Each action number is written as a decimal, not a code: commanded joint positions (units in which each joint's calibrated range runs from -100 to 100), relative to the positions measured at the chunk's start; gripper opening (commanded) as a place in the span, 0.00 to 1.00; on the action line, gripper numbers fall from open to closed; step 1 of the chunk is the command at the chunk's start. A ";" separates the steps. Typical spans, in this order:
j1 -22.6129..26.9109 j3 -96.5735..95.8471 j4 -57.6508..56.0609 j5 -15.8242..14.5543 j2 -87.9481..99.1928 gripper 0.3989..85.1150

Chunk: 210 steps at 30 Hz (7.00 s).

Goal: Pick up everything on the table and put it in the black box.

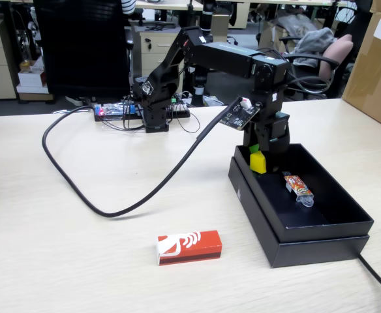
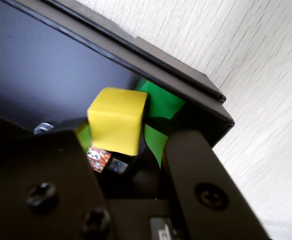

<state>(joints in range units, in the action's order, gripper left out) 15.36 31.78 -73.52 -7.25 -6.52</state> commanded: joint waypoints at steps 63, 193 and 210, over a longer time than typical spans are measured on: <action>-19.29 27.69 10.41 5.42 -28.30 0.49; -16.12 -50.28 34.86 9.23 47.89 0.51; -15.14 -87.99 61.90 9.87 70.03 0.52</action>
<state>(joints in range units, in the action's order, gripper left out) 0.22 -55.25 -20.23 2.32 58.58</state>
